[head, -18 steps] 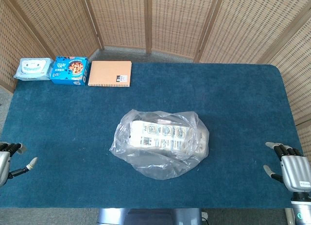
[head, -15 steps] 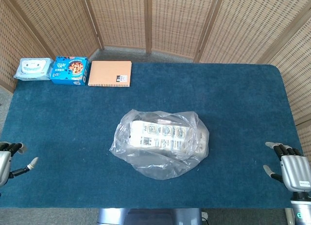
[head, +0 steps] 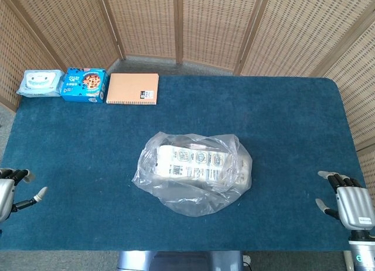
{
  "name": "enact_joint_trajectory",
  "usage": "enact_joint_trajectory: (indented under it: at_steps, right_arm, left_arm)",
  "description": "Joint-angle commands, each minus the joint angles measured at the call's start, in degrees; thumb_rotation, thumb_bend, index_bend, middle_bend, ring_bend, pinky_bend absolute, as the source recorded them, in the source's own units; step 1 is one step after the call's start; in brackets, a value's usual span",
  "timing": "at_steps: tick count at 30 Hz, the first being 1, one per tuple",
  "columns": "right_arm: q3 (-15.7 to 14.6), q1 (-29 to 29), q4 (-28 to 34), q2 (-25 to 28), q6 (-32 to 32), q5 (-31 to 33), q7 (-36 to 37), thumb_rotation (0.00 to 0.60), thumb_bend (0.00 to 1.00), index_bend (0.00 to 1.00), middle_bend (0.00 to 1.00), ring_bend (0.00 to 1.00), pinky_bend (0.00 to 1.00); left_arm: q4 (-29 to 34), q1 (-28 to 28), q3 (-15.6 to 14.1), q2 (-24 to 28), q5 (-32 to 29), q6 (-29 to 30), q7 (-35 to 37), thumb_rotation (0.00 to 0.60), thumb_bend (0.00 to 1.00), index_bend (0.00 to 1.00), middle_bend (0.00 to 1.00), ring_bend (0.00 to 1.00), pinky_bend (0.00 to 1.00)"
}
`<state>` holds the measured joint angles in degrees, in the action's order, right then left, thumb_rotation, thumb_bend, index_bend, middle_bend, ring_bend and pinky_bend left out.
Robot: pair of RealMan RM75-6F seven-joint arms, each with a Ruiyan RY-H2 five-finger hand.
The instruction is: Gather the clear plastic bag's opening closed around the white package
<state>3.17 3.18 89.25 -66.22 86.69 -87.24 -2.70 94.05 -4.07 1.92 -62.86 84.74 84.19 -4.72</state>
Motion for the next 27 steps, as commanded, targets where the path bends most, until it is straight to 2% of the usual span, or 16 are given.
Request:
enact_joint_trajectory:
  at_steps: [1,2,6,13,18,27]
  right_arm:
    - [-0.07,-0.12,-0.26,-0.09,0.18,-0.12,0.38,0.600,0.24,0.28,0.36,0.36,0.36]
    - [-0.08,-0.17,-0.33,-0.06,0.32,-0.22,0.56,0.600,0.24,0.28,0.36,0.36,0.36]
    - [-0.02,-0.24,-0.54,-0.27,0.87,-0.66,0.91,0.600,0.24,0.28,0.35,0.36,0.36]
    - [-0.11,-0.33,-0.57,-0.03,1.11,-1.01,1.12,0.600,0.24,0.28,0.36,0.36,0.36]
    - [0.03,-0.54,-0.76,0.04,1.43,-0.79,1.38,0.600,0.24,0.28,0.35,0.36,0.36]
    - [-0.01,-1.15,-1.19,-0.13,1.95,-0.34,1.73,0.600,0.24,0.28,0.36,0.36,0.36]
  left_arm:
    - [1.11,-0.68,0.04,1.03,0.07,-1.19,1.57,0.086,0.19,0.45,0.49,0.40,0.26]
    - [1.53,-1.05,0.08,1.57,0.18,-1.79,2.29,0.085,0.19,0.45,0.49,0.40,0.26]
    - [3.10,-2.74,0.29,3.53,0.45,-4.50,5.14,0.001,0.15,0.42,0.47,0.40,0.26]
    - [8.60,-8.58,-0.10,8.52,1.06,-15.29,12.96,0.000,0.11,0.37,0.43,0.37,0.26]
    - [12.09,-14.22,0.46,10.67,0.51,-24.86,21.41,0.000,0.10,0.36,0.40,0.34,0.28]
    - [12.54,-21.73,2.90,8.97,0.06,-33.40,28.19,0.000,0.09,0.36,0.39,0.33,0.30]
